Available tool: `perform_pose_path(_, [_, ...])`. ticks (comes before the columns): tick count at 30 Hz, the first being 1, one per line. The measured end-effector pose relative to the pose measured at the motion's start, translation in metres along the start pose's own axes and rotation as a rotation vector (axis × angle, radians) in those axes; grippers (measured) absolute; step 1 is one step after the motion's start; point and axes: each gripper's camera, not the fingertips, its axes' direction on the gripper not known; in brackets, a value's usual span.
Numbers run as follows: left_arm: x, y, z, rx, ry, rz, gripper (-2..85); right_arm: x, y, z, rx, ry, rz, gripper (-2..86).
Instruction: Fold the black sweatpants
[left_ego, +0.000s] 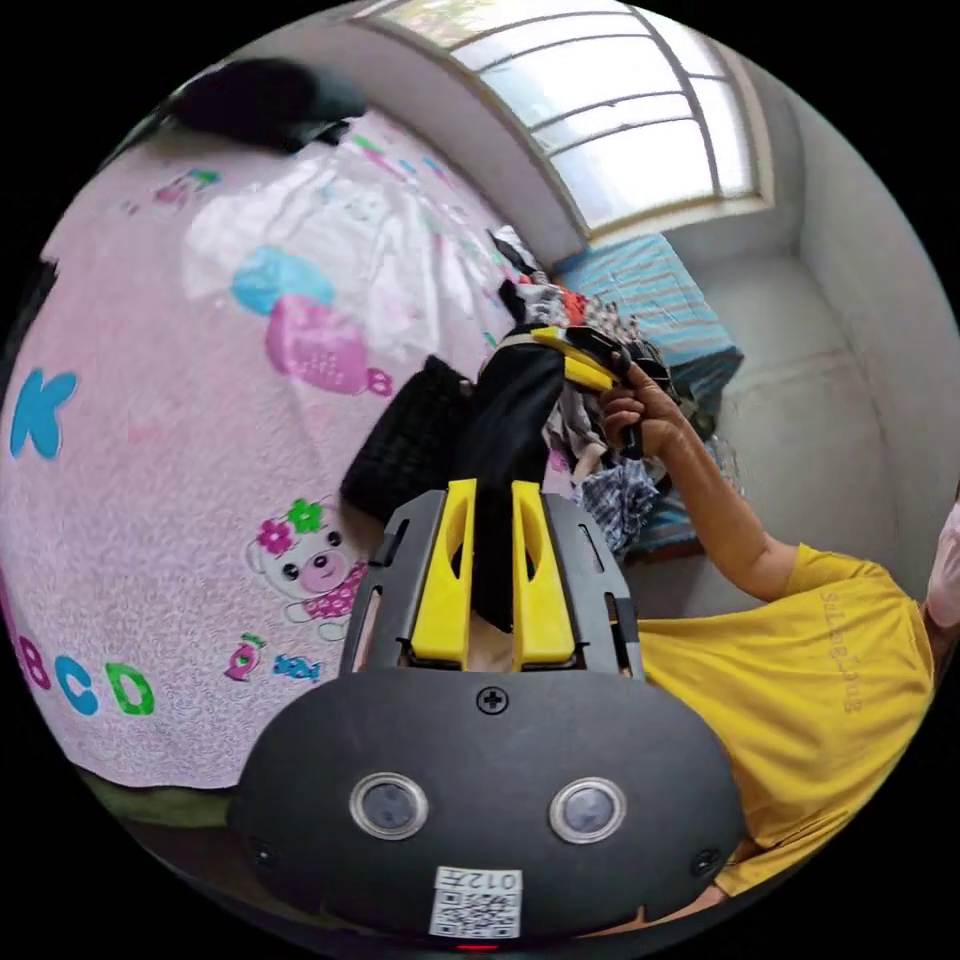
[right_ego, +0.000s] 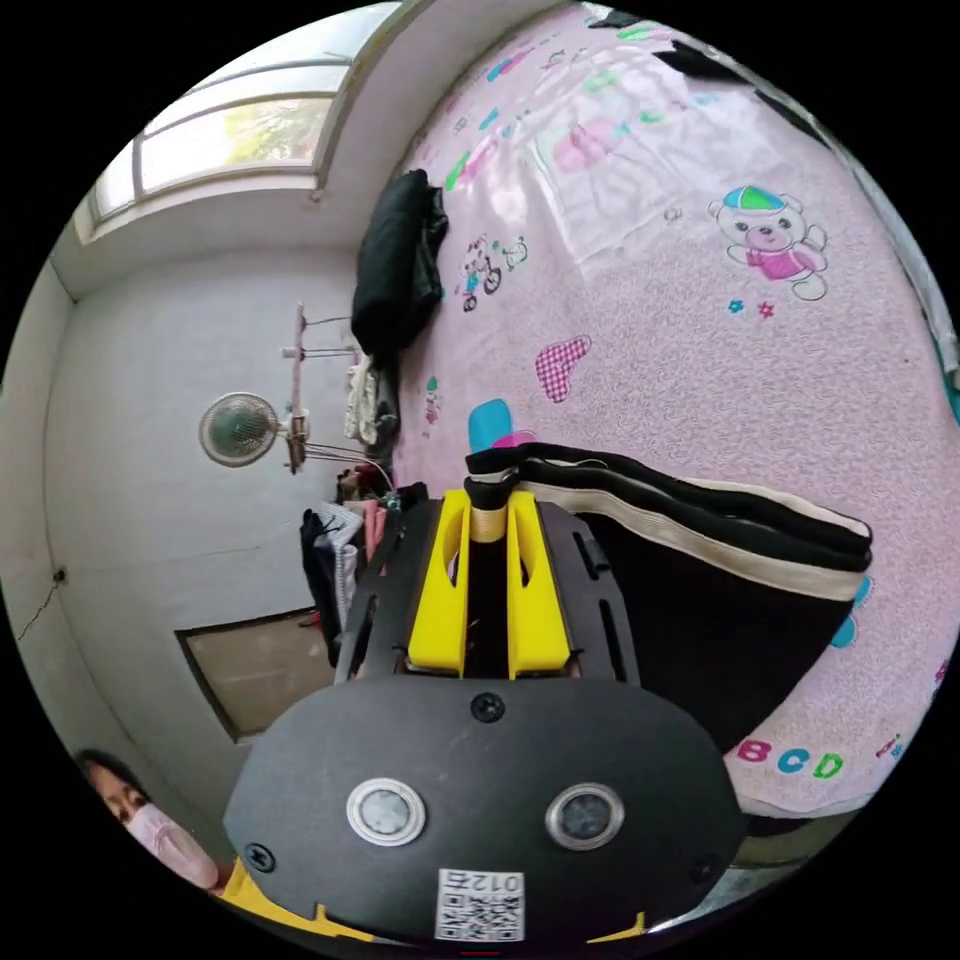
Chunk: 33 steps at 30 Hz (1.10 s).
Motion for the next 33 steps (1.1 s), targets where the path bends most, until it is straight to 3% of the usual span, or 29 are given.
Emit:
perform_pose_path(4, [-0.077,-0.002,0.004,0.022,0.069,-0.144,3.5,-0.005,-0.023,0.065,-0.087,0.080,-0.071,8.6])
perform_pose_path(8, [-0.115,0.002,-0.006,0.116,0.128,-0.205,2.8,-0.011,-0.030,0.061,-0.136,0.009,-0.158,10.1])
perform_pose_path(12, [-0.090,0.000,-0.038,0.265,-0.087,-0.122,1.3,0.007,-0.013,0.002,-0.015,0.013,-0.235,8.0])
perform_pose_path(16, [-0.040,-0.061,-0.002,0.074,-0.207,0.081,0.8,0.065,0.020,-0.041,0.105,0.142,-0.193,5.2])
perform_pose_path(21, [0.008,-0.175,0.090,-0.096,-0.269,0.276,0.6,0.098,0.047,-0.032,0.121,0.197,-0.230,2.2])
perform_pose_path(27, [-0.010,-0.260,0.195,-0.385,-0.478,0.301,0.4,0.108,0.025,0.029,0.052,0.467,-0.356,0.6])
perform_pose_path(33, [-0.042,-0.287,0.220,-0.405,-0.398,0.214,0.3,0.144,-0.017,0.064,0.049,0.474,-0.192,-0.1])
